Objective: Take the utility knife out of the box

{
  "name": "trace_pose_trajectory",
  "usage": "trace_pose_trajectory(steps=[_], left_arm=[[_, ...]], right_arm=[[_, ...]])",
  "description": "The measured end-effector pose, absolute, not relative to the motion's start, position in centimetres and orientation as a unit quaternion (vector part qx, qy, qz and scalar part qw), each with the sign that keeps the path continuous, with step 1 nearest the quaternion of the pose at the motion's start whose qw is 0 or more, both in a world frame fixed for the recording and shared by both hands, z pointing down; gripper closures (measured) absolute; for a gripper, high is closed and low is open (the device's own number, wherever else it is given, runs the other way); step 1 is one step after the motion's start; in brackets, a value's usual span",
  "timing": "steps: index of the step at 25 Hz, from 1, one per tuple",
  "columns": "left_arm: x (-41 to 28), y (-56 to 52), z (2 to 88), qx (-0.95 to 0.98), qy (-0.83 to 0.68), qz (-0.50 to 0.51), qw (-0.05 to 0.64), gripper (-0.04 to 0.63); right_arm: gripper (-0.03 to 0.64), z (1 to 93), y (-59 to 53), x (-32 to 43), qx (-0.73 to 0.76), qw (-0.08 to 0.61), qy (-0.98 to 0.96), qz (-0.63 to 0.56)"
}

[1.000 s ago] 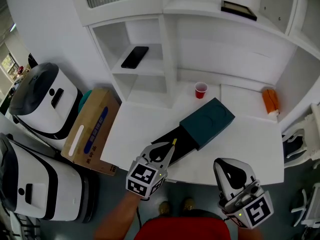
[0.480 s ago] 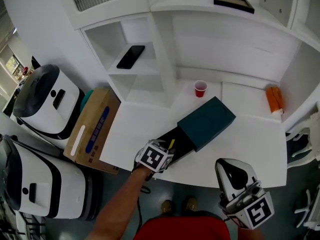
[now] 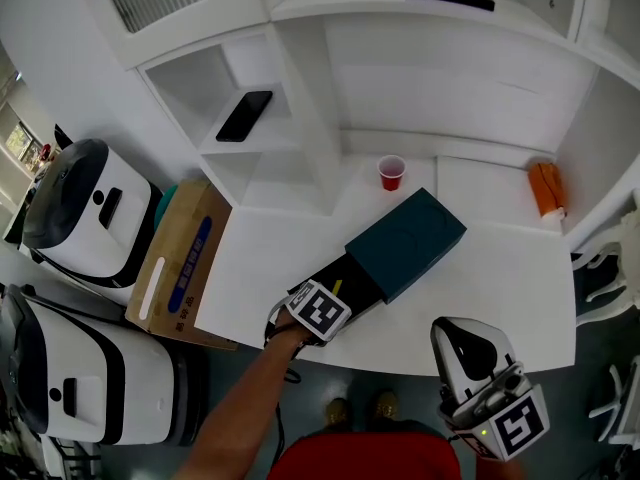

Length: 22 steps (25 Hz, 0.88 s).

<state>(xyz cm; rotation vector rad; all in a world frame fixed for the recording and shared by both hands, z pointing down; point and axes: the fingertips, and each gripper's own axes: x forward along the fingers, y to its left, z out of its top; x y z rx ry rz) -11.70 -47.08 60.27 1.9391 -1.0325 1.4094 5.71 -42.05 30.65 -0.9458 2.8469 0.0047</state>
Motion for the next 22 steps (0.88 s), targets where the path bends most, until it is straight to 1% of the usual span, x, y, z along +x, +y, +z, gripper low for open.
trace_pose_trajectory(steps=[6, 8, 10, 15, 19, 22], left_arm=[[-11.4, -46.8, 60.6, 0.711, -0.368, 0.539, 0.26, 0.425], [-10.9, -46.6, 60.6, 0.716, -0.36, 0.538, 0.259, 0.459], [-10.5, -46.4, 60.6, 0.722, -0.361, 0.527, 0.265, 0.526], [-10.6, -46.8, 60.3, 0.732, -0.372, 0.511, 0.254, 0.523], [-10.7, -46.2, 60.5, 0.736, -0.371, 0.5, 0.265, 0.525], [-11.3, -46.8, 59.4, 0.746, -0.396, 0.477, 0.243, 0.525]], right_arm=[[0.617, 30.9, -42.2, 6.1, -0.324, 0.069, 0.944, -0.002], [0.617, 31.1, -42.3, 6.3, -0.327, 0.069, 0.943, -0.003], [0.617, 31.2, -42.3, 6.4, -0.329, 0.068, 0.942, -0.003], [0.617, 31.1, -42.3, 6.5, -0.333, 0.071, 0.94, -0.004], [0.617, 31.0, -42.1, 6.4, -0.333, 0.07, 0.94, -0.003], [0.617, 31.0, -42.0, 6.6, -0.336, 0.069, 0.939, -0.004]])
